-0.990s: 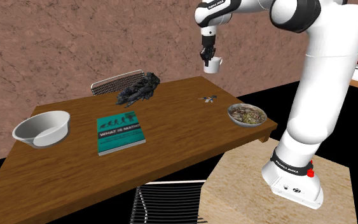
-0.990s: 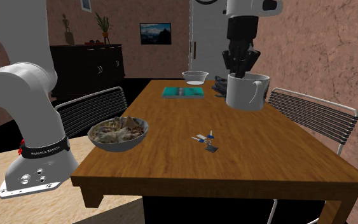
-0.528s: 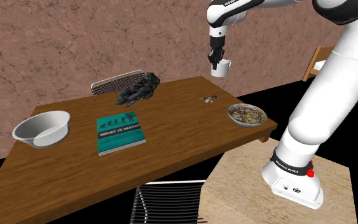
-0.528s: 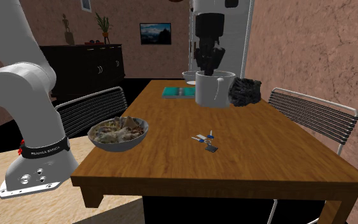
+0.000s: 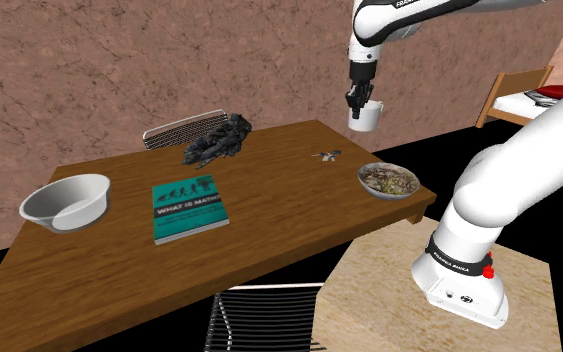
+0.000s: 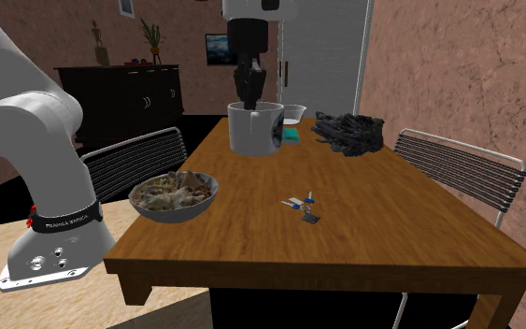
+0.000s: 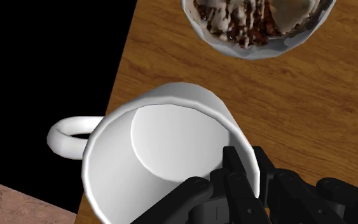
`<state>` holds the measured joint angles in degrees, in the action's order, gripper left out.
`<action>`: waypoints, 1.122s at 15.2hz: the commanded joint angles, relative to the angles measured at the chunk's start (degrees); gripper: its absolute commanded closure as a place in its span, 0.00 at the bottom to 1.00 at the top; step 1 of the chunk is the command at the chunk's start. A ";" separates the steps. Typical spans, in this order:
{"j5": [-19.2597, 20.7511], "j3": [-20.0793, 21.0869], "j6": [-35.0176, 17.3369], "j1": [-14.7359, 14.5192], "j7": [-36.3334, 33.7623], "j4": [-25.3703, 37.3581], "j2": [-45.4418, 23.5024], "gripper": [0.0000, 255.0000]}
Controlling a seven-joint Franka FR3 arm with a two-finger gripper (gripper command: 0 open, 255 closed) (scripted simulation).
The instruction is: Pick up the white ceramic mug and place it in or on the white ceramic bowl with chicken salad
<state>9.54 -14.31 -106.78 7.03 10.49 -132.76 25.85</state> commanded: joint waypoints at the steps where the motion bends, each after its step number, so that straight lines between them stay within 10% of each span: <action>1: 0.63 0.84 1.52 0.40 -0.83 -3.37 4.83 1.00; 13: -0.73 7.50 15.65 1.91 -5.12 -19.81 34.75 1.00; 17: -0.36 7.15 12.97 2.08 -5.29 -23.18 35.43 1.00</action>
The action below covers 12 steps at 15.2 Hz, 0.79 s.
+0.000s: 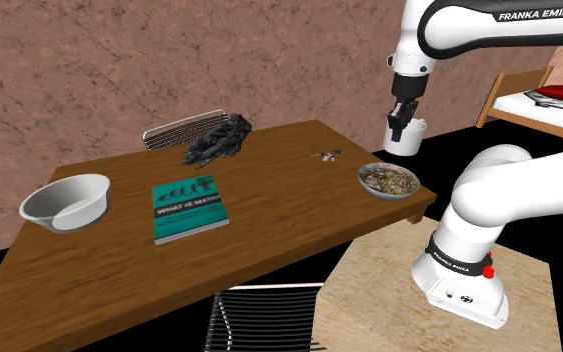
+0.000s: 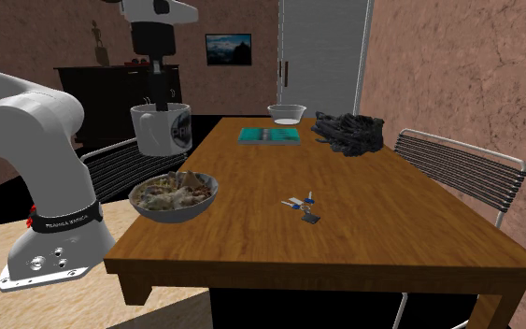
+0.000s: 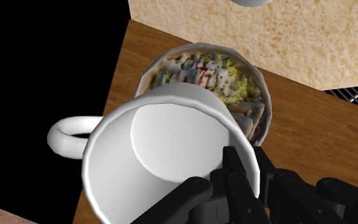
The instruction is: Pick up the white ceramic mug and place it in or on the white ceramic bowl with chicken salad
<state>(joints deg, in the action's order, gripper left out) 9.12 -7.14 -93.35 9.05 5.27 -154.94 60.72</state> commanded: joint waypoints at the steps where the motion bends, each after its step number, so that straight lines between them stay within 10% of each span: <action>1: 0.16 -0.12 -1.13 0.11 -0.10 -1.82 0.69 1.00; 12: 1.49 -1.30 -9.22 0.79 -0.54 -10.47 1.23 1.00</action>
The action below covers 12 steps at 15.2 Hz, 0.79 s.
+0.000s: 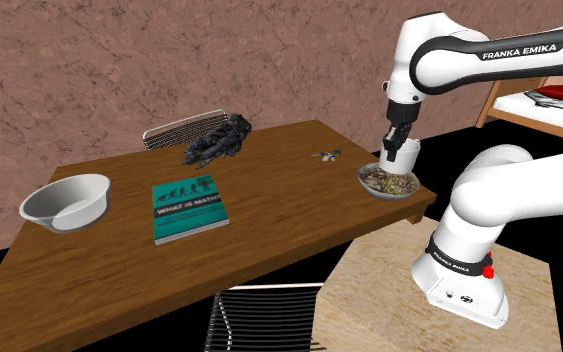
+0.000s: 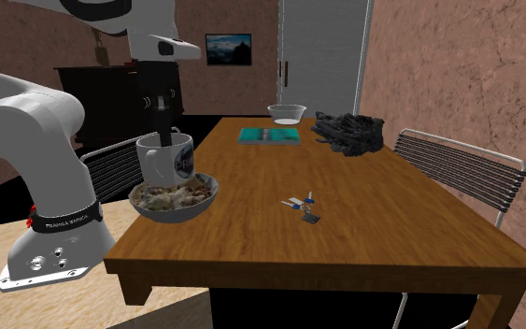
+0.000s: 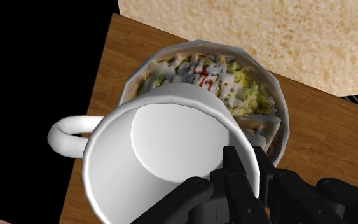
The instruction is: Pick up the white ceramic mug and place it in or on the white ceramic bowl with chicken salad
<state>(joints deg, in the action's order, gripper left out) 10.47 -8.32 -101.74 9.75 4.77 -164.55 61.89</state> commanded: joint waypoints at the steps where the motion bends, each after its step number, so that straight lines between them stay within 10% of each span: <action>1: 0.34 -0.29 -1.94 0.18 -0.10 -1.88 -0.03 1.00; 9: 0.34 -0.28 -1.94 0.19 -0.10 -1.88 -0.03 1.00; 10: 0.34 -0.29 -1.94 0.19 -0.10 -1.89 -0.03 0.00; 12: 0.34 -0.28 -1.94 0.18 -0.10 -1.89 -0.03 0.00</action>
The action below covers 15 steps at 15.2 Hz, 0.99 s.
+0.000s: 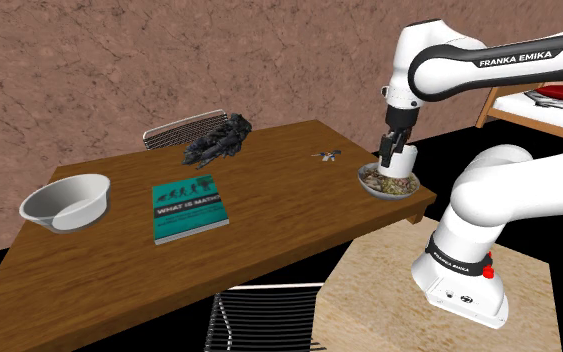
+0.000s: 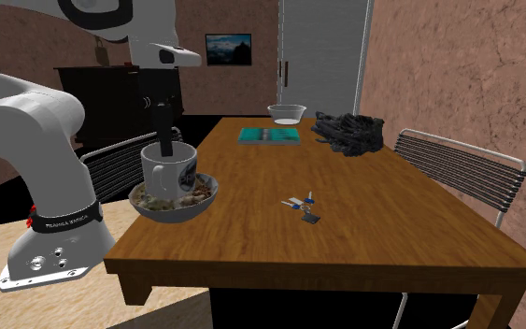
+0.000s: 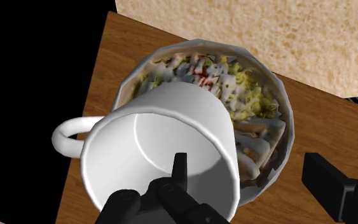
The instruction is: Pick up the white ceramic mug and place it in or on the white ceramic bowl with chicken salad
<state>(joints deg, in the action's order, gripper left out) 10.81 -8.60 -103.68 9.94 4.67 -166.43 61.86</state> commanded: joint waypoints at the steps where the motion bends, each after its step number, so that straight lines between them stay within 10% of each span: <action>1: 0.00 0.00 0.00 0.00 0.00 0.00 0.00 0.00; 15: -1.47 1.34 7.03 -0.84 0.05 7.33 -0.29 0.00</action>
